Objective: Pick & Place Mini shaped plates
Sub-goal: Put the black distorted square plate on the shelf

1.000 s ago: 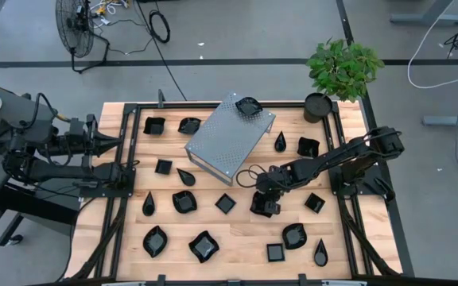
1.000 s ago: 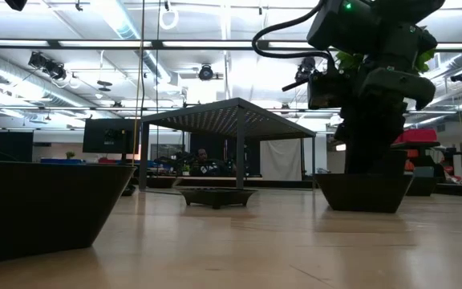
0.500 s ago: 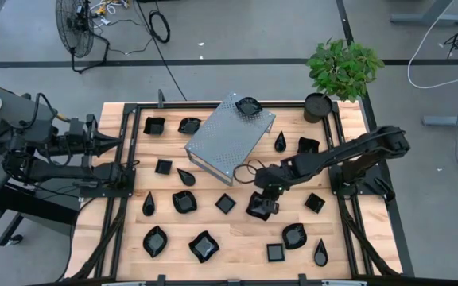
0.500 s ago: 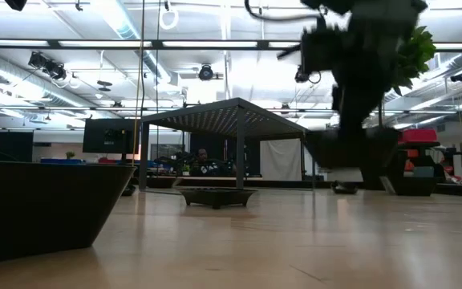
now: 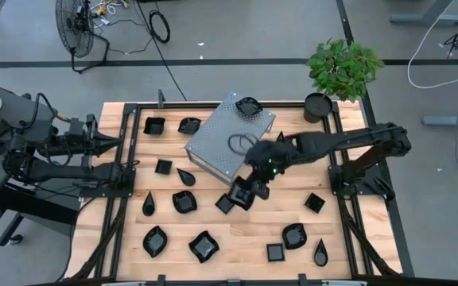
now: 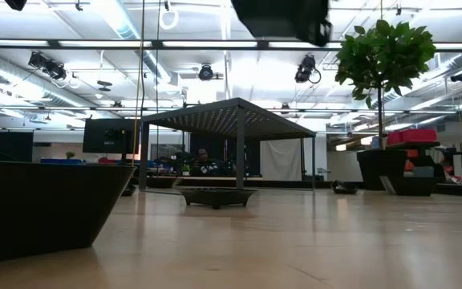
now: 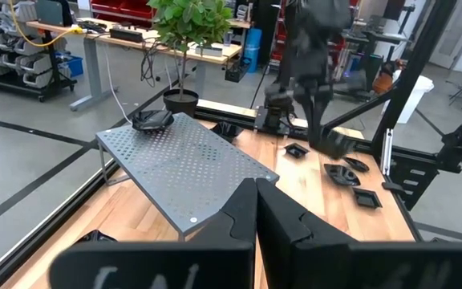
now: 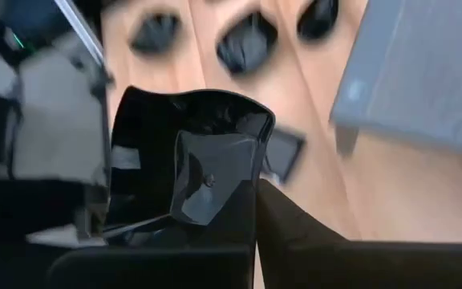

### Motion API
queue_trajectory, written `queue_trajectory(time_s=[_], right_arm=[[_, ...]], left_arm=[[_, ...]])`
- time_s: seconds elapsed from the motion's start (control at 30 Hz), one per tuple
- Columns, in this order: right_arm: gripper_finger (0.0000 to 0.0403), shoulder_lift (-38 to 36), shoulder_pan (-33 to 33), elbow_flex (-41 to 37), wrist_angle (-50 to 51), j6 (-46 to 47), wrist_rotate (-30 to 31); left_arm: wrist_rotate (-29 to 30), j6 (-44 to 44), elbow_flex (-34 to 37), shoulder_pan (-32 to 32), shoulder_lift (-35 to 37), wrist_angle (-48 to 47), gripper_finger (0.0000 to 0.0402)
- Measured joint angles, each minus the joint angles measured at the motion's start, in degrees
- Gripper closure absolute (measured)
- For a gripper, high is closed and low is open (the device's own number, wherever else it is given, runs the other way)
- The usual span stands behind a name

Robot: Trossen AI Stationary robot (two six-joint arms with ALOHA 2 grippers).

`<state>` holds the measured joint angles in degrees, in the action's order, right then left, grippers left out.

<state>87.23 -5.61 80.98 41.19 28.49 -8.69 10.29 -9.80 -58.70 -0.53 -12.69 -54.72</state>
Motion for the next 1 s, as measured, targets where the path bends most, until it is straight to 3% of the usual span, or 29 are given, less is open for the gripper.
queue_trajectory(time_s=[0.73,1.0], right_arm=[[0.0403,11.3,10.7,20.2,1.1,-3.3,-14.0],[0.0403,17.7,13.4,27.3,5.0,-7.4,-15.1]], left_arm=[[0.0,0.0,0.0,0.0,0.0,0.0,0.0396],[0.0,0.0,0.0,0.0,0.0,0.0,0.0396]])
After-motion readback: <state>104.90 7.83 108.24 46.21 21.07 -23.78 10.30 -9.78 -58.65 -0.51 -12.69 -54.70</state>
